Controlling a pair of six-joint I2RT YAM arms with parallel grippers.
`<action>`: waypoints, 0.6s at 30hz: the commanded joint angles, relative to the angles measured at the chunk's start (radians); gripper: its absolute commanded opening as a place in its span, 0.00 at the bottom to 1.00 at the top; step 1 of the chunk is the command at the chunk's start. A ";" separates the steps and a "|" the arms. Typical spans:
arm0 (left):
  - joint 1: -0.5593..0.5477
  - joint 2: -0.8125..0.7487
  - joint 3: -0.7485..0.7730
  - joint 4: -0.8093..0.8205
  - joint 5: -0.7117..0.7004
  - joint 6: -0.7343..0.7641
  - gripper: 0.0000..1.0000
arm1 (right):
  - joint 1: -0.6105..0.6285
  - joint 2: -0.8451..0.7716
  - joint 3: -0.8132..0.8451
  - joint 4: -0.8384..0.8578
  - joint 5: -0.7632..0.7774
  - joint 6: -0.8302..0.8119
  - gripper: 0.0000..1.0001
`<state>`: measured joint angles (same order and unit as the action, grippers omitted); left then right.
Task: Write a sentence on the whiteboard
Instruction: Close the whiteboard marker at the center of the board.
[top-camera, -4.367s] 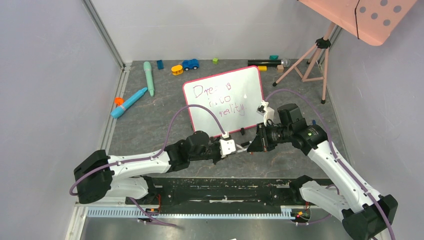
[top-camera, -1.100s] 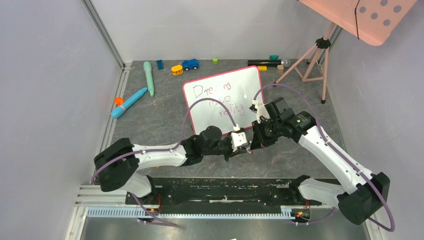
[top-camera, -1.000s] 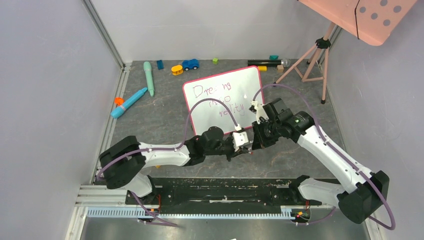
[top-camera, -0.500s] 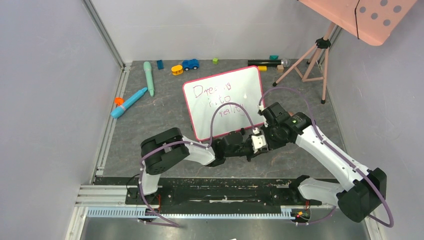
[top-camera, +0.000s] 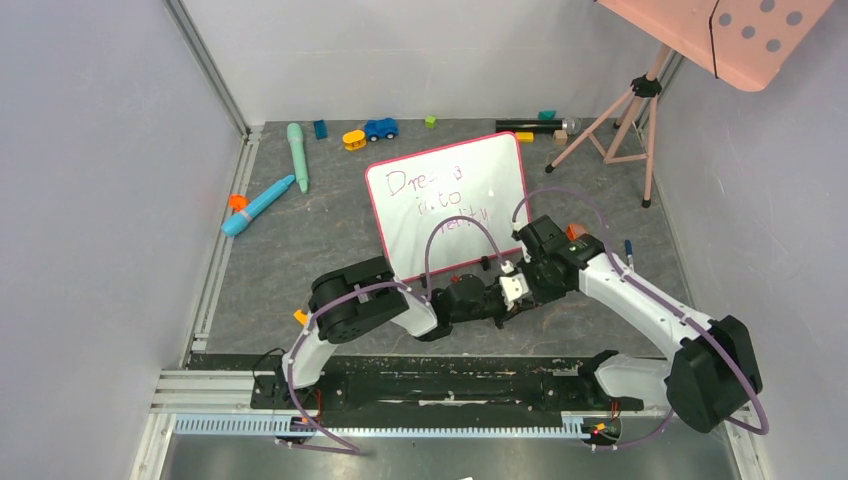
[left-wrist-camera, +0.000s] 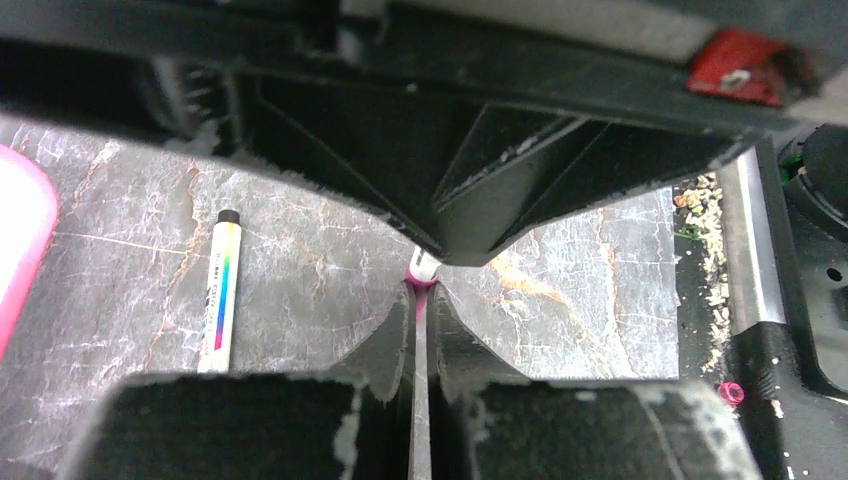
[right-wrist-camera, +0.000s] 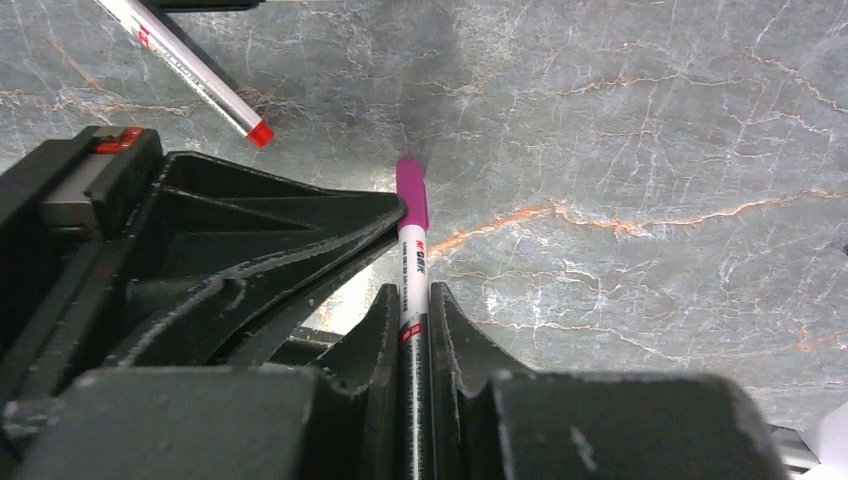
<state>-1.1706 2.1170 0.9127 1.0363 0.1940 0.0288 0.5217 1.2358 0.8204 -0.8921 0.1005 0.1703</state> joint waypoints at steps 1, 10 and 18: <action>-0.031 -0.043 -0.012 0.210 0.057 -0.081 0.03 | -0.003 0.070 -0.081 0.150 0.015 -0.006 0.00; -0.031 -0.183 -0.036 0.075 0.056 -0.030 0.18 | -0.015 0.017 0.029 0.073 -0.002 -0.004 0.00; -0.031 -0.524 -0.224 -0.190 -0.190 -0.030 0.30 | -0.065 -0.048 0.047 0.141 -0.149 0.007 0.00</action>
<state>-1.2057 1.7706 0.7525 0.9970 0.1276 0.0105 0.4698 1.2285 0.8452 -0.8219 0.0669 0.1654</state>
